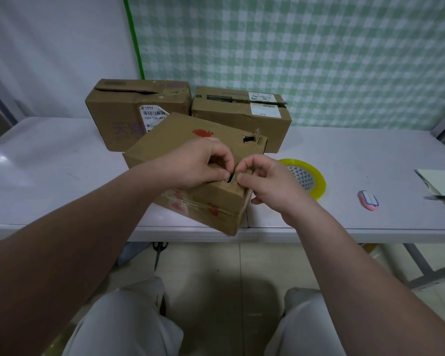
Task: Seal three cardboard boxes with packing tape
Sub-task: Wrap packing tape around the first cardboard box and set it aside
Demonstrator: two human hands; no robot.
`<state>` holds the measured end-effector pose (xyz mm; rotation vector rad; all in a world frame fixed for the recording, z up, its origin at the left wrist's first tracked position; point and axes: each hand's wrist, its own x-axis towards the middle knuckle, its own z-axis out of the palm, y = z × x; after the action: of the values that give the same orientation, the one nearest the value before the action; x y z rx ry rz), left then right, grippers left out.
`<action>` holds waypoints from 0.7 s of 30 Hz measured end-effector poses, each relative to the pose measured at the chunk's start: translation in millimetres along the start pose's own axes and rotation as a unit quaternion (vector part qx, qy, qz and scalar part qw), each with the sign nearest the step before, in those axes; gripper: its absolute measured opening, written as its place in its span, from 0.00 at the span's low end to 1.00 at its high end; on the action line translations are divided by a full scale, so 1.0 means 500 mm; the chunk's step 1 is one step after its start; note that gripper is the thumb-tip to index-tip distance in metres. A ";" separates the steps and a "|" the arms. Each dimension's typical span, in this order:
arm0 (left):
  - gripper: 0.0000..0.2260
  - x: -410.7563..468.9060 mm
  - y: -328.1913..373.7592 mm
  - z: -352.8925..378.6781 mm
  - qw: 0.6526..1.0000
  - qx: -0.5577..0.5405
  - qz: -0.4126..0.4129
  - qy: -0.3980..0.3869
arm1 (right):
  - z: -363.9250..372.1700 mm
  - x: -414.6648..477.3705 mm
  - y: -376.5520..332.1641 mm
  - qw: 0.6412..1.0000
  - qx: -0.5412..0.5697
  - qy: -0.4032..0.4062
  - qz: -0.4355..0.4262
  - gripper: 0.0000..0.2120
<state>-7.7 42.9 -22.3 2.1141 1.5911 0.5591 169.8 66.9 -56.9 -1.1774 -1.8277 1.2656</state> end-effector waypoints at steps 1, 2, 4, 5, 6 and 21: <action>0.08 0.000 0.000 0.000 1.000 -0.001 -0.003 0.003 | 0.003 0.001 -0.001 1.000 -0.010 0.011 0.001 0.07; 0.08 0.000 0.002 0.001 1.000 0.003 -0.007 0.006 | 0.006 0.002 -0.001 1.000 -0.018 0.022 0.002 0.07; 0.05 -0.001 0.010 0.003 1.000 0.014 -0.016 0.017 | 0.012 0.001 -0.001 0.999 -0.017 0.037 0.006 0.07; 0.03 -0.002 0.016 0.006 0.999 0.020 -0.025 0.026 | 0.014 -0.001 0.000 0.999 0.002 0.037 0.012 0.07; 0.05 -0.004 0.023 0.009 0.998 0.026 -0.036 0.035 | 0.016 -0.005 0.001 0.999 0.031 0.031 0.021 0.06; 0.15 -0.002 0.056 0.043 0.980 -0.061 -0.172 0.085 | 0.024 -0.017 0.015 0.998 0.052 0.041 0.006 0.10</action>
<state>26.4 33.0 -24.3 1.6877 1.9102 0.7097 165.9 55.5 -68.3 -1.1677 -1.6789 1.2843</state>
